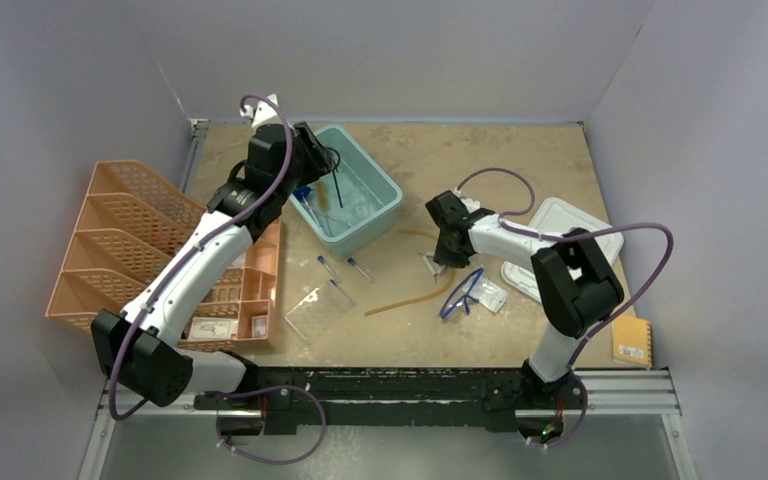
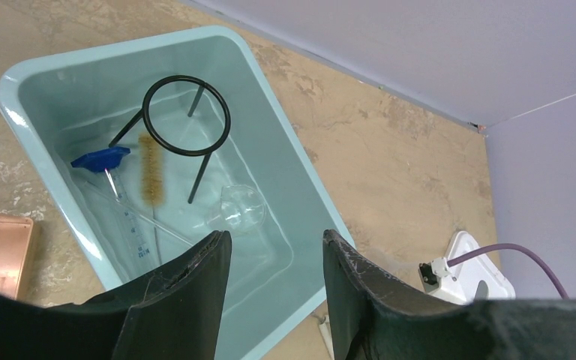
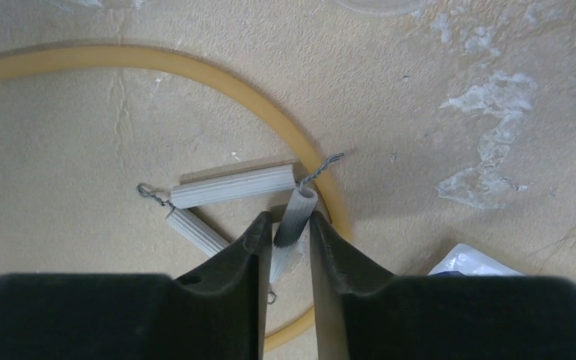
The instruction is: Organize the chemistry lab equipment
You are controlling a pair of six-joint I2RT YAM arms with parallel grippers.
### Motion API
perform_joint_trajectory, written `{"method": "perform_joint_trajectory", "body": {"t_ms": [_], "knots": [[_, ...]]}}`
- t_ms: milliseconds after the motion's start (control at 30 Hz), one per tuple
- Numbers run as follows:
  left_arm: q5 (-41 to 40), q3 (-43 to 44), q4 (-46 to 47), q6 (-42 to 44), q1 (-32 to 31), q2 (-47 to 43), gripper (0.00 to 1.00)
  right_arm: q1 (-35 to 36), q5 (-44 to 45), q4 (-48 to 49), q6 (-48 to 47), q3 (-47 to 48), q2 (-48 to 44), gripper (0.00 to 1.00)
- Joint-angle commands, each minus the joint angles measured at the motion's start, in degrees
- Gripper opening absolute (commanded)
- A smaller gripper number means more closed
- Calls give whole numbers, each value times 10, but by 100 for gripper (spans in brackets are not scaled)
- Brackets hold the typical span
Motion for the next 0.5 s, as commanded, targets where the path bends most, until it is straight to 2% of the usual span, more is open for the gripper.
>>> {"method": "perform_joint_trajectory", "body": {"t_ms": [0,100,367,467], "knots": [[10,-6,32,11,-3,-22,48,3,8,24,8,-2,9,16],[62,-11,64,27,-4,-30,48,3,8,30,0,3,-2,1],[114,-23,107,23,-6,-30,50,3,12,34,-46,28,-138,0],[195,-21,125,13,-6,-8,52,3,8,44,-85,45,-179,0]]}}
